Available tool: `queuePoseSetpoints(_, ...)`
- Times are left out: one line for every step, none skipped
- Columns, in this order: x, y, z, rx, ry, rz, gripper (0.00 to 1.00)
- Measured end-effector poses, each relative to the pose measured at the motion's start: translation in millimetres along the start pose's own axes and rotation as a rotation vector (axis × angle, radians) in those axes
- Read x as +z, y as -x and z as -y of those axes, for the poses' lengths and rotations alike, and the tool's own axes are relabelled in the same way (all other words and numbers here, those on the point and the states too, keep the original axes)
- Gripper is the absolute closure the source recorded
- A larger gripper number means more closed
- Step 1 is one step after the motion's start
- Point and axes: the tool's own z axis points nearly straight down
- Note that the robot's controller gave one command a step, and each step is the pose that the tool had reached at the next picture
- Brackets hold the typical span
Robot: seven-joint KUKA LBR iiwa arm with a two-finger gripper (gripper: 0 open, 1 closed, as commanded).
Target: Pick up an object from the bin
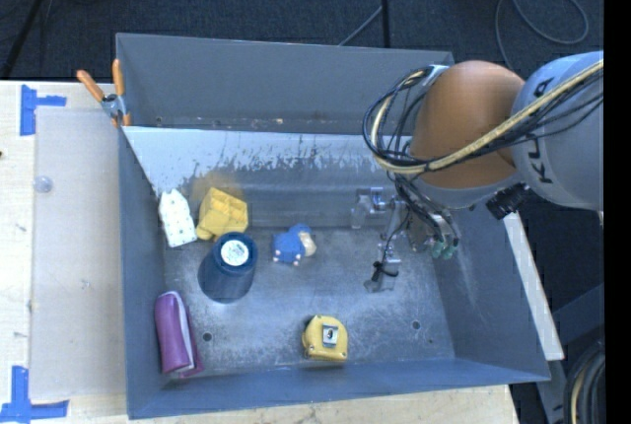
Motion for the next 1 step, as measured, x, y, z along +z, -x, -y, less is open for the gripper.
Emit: queuePoseSetpoints(34.0,-6.6,-36.9,0.041,-0.001,0.003,0.00)
